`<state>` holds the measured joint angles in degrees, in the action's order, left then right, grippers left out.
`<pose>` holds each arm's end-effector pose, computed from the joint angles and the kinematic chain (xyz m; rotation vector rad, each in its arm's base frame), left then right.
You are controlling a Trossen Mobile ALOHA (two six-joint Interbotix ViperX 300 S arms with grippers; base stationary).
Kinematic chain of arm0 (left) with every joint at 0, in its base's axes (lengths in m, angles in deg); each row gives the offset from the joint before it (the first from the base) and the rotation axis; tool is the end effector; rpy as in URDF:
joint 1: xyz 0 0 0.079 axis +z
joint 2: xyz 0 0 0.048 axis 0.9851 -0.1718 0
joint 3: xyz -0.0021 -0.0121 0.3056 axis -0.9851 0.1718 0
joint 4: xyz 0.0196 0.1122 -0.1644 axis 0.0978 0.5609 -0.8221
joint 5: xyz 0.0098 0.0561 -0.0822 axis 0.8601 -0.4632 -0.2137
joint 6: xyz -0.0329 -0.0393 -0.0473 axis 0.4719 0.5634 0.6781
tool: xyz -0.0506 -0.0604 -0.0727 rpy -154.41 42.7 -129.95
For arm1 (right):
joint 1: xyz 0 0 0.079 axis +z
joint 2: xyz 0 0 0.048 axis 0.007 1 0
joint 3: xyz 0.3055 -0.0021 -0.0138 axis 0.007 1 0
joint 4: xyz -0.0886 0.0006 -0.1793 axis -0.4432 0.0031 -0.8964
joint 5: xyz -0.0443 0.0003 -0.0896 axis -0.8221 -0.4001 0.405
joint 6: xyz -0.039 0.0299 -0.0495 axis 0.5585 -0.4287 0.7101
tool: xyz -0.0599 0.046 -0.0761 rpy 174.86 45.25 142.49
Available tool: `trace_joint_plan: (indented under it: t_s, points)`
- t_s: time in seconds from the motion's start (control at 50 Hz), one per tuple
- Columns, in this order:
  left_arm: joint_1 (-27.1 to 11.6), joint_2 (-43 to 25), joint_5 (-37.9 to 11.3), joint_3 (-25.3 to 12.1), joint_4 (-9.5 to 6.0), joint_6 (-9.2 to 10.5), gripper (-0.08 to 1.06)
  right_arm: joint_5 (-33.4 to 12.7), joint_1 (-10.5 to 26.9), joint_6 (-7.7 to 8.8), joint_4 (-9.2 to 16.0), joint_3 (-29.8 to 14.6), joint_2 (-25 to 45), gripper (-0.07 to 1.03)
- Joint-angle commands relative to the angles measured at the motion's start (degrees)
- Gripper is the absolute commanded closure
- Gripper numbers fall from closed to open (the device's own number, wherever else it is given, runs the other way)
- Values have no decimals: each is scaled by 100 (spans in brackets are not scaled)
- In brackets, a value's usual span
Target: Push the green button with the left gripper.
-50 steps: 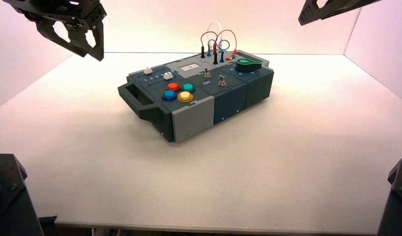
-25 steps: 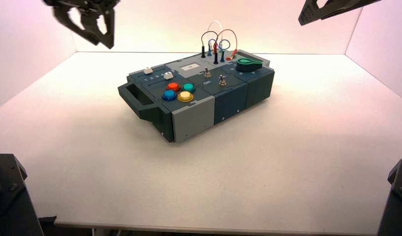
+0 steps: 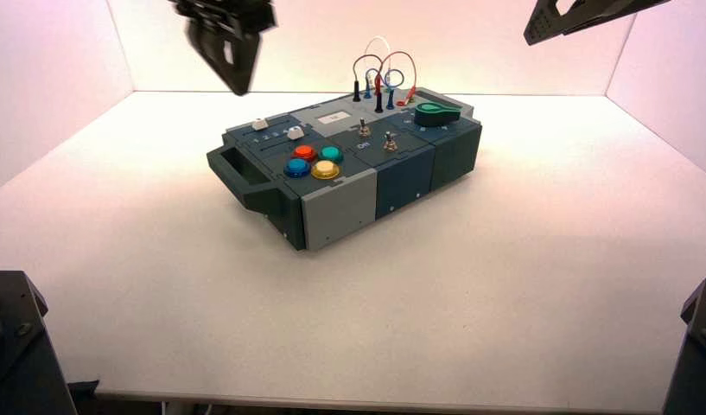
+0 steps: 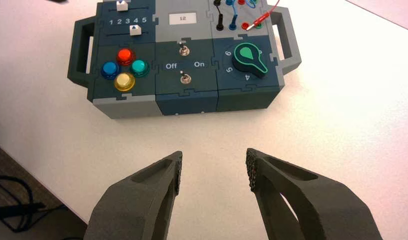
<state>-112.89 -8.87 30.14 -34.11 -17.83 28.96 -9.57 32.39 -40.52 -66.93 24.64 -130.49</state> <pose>0.2824 -0.1704 0.1075 0.6641 1.2592 -0.6236 0.1926 0.1184 0.1829 -0.2430 0.8073 0.5198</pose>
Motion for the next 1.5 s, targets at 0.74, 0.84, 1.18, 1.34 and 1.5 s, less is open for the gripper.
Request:
trace_joint_plan:
  t_s: [0.74,0.84,1.18,1.34,1.5]
  points:
    - [-721,-932,677,-694,-53,-62,100,70,-18,-18,18,-62,-62,30]
    - [-765,-949,721,-721,-88,-62,100,70,-18,-18,18,-62,-62,30]
    - [-1072,-1266,712,-896,-88,-53,100,70,-18,-18,18,-62,-62,30]
    - [-1072,-1389,633,-923,-88,-53,100,70,-18,-18,18,-62,-62,30]
    - [-1072,-1468,615,-923,-79,-53,100,70,-18,-18,18,-62,-70,30]
